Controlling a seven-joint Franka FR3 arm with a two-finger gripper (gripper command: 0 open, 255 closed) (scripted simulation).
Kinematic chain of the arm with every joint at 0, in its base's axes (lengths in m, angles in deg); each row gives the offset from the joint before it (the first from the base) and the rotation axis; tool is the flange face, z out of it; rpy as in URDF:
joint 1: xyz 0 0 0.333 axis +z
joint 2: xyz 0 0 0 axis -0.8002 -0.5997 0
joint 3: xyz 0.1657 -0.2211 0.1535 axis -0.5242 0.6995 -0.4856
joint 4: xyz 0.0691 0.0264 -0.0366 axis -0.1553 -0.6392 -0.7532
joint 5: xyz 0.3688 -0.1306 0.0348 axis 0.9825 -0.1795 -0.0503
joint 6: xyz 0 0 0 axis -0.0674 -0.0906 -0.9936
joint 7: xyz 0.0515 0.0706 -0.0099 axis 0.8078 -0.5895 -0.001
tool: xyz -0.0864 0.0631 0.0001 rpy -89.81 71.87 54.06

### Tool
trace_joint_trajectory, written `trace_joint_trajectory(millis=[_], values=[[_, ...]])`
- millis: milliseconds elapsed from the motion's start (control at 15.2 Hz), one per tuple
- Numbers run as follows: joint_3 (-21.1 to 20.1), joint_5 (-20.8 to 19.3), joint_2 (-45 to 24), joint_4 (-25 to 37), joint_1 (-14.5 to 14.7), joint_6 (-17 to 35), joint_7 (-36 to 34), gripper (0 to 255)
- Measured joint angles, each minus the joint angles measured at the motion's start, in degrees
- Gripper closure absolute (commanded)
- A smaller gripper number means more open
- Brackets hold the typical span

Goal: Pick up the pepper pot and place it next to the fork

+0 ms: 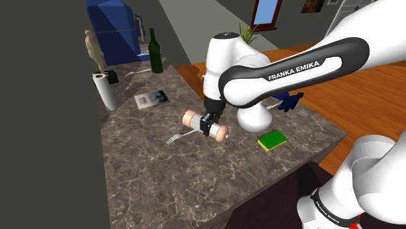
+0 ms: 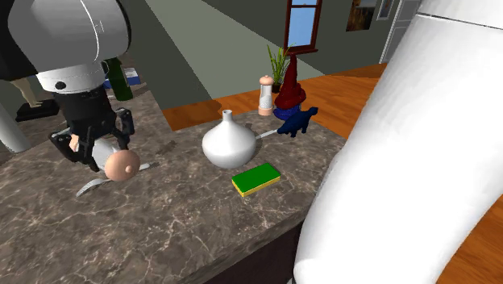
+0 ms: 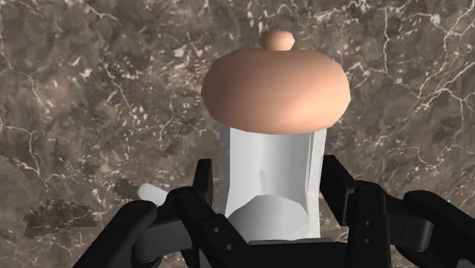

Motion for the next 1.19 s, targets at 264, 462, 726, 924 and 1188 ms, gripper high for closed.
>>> trace_joint_trajectory(millis=[264, 462, 726, 924, 1188], values=[[-2.3, -1.0, -6.3, 6.9, 1.5, -0.6, -4.4, 255], [-3.7, -2.3, -12.0, 13.6, 2.8, -1.6, -7.8, 255], [-4.9, -3.6, -16.9, 18.0, 4.4, -1.3, -11.2, 255], [-4.9, -4.0, -18.1, 17.4, 4.6, 0.6, -11.7, 255], [-4.8, -4.4, -19.6, 16.0, 4.6, 3.4, -11.9, 255]])
